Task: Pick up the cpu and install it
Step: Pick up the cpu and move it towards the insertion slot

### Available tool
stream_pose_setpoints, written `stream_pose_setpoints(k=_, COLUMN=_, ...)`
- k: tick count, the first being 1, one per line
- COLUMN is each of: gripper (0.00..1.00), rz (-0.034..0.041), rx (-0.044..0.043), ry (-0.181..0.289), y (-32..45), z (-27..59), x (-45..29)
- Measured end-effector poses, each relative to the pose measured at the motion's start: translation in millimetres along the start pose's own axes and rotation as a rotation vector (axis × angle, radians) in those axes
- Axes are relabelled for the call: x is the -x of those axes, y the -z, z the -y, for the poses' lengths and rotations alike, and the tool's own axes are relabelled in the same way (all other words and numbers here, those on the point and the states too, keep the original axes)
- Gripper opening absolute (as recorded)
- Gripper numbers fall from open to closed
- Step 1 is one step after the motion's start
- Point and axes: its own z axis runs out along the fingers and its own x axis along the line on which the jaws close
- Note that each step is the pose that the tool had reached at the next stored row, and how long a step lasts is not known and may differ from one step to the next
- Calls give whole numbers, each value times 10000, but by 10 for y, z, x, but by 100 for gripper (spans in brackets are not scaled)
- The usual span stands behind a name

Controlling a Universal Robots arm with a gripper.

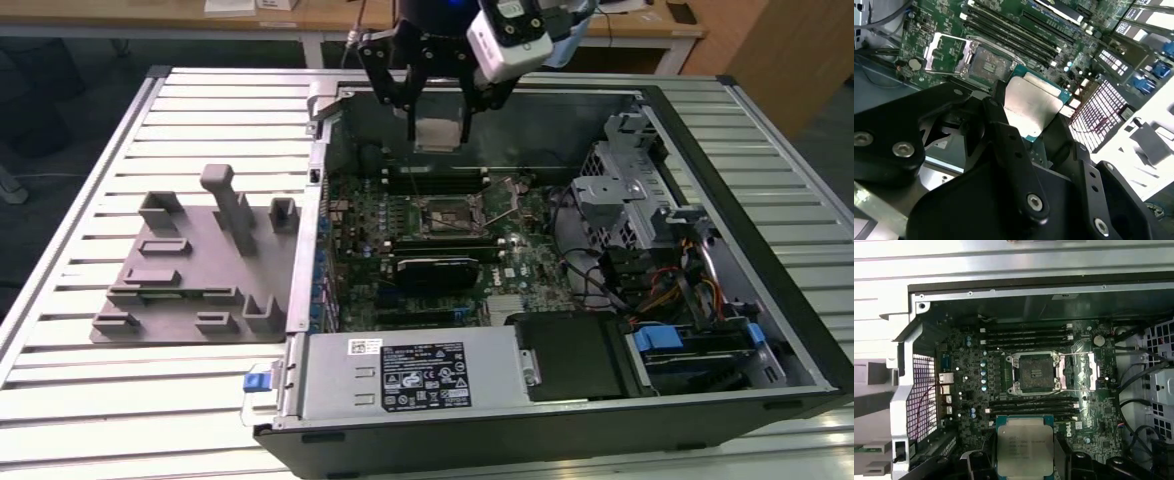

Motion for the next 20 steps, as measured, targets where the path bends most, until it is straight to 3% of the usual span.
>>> stream_pose_setpoints(k=20, gripper=54, rz=-20, rx=-2, ry=9, y=-325, z=9, x=135)
